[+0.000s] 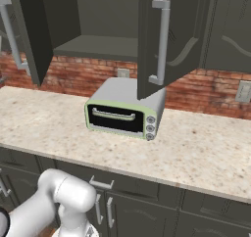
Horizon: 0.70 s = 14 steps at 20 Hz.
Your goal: Close all open cabinet doors.
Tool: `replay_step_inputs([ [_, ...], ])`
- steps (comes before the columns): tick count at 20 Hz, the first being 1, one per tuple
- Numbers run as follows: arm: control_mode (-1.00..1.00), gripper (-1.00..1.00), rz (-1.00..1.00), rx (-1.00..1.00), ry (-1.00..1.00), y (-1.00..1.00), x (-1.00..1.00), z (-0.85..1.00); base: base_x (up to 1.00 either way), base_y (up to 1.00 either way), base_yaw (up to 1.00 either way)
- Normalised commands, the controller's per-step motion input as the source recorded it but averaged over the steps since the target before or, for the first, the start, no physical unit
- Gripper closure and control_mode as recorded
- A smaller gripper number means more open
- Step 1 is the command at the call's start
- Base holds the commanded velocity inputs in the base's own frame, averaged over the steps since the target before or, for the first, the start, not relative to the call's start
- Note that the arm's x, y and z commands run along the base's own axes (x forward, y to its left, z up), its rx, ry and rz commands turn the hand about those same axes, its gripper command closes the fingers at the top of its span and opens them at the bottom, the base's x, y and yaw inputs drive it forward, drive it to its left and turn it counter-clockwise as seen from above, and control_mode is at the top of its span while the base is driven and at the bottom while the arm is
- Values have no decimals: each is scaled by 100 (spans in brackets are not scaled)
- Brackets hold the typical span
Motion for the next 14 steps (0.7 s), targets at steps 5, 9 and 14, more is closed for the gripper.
replay_step_inputs([
  [5,-100,-100,-13,2,-9,-6,17,2,0,0,0],
  [9,-100,-100,-13,4,-9,-6,37,0,0,0,0],
  [14,-100,-100,-11,6,-6,-5,46,0,0,0,0],
])
